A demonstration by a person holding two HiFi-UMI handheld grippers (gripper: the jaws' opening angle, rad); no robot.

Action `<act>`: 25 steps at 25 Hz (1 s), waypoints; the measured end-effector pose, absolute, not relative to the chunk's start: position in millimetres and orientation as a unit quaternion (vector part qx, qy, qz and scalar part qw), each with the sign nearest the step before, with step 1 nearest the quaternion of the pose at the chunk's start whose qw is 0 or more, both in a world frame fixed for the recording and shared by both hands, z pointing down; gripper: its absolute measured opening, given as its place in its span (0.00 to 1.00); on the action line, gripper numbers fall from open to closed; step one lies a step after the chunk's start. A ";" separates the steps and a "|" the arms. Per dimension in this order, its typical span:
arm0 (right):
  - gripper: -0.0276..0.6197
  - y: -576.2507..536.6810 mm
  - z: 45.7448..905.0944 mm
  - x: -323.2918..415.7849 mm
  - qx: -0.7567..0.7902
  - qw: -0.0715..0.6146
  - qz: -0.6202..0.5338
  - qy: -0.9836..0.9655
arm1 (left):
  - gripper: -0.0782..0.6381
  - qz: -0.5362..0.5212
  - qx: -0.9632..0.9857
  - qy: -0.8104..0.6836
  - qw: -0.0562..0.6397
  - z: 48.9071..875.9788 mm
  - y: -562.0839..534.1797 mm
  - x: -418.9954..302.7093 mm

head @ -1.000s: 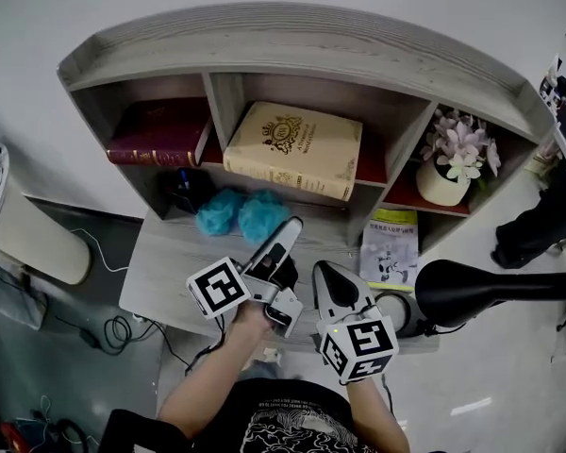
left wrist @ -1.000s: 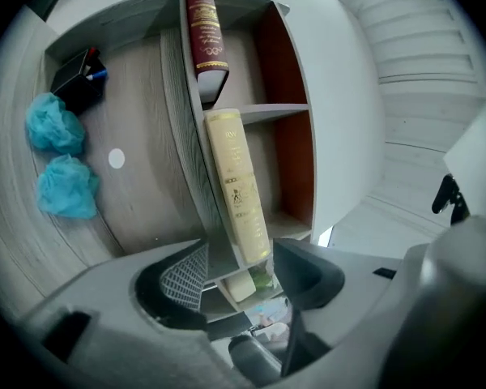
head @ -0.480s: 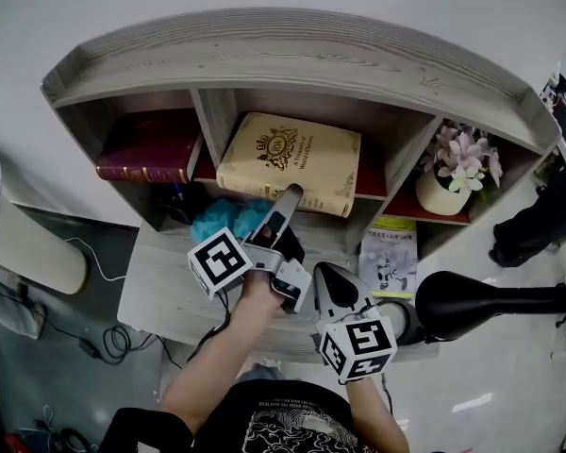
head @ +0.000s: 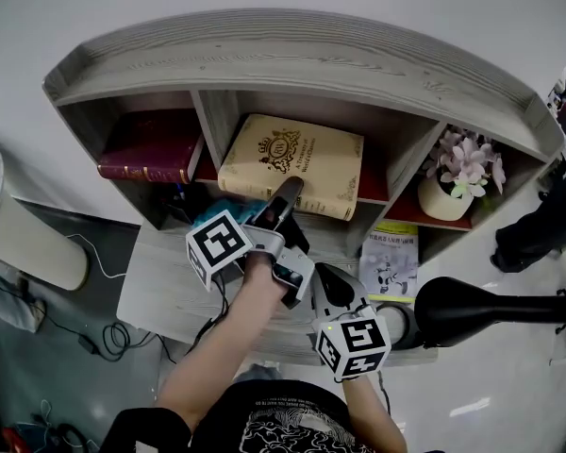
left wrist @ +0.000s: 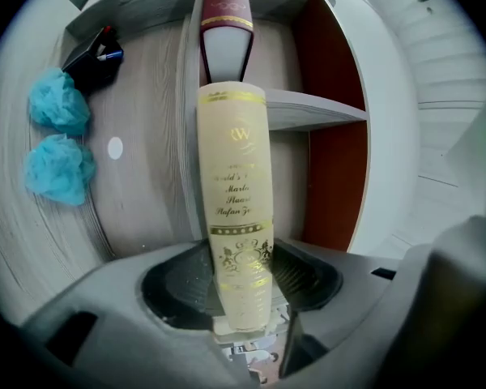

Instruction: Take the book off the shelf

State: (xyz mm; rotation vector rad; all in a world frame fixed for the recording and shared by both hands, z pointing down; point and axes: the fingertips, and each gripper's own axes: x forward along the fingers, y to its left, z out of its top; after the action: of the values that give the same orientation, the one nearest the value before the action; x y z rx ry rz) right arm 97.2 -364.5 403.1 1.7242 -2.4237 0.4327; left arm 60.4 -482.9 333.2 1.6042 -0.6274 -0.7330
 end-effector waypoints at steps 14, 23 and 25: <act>0.07 -340.4 395.9 106.9 0.568 0.048 0.142 -0.809 | 0.39 -0.363 0.702 -0.236 0.565 326.3 -442.6 48.2; 0.07 -296.4 395.5 113.2 0.560 0.039 0.136 -0.816 | 0.39 -0.387 0.705 -0.244 0.542 334.0 -386.7 29.8; 0.07 -285.9 395.1 113.3 0.558 0.038 0.133 -0.819 | 0.39 -0.391 0.703 -0.250 0.539 337.9 -372.7 24.2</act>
State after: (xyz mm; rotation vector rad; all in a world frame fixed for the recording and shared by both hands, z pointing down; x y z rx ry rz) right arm 113.3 -285.9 395.1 1.7109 -2.5113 0.4077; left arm 24.2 -372.7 337.9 1.6726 -0.5939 -0.9300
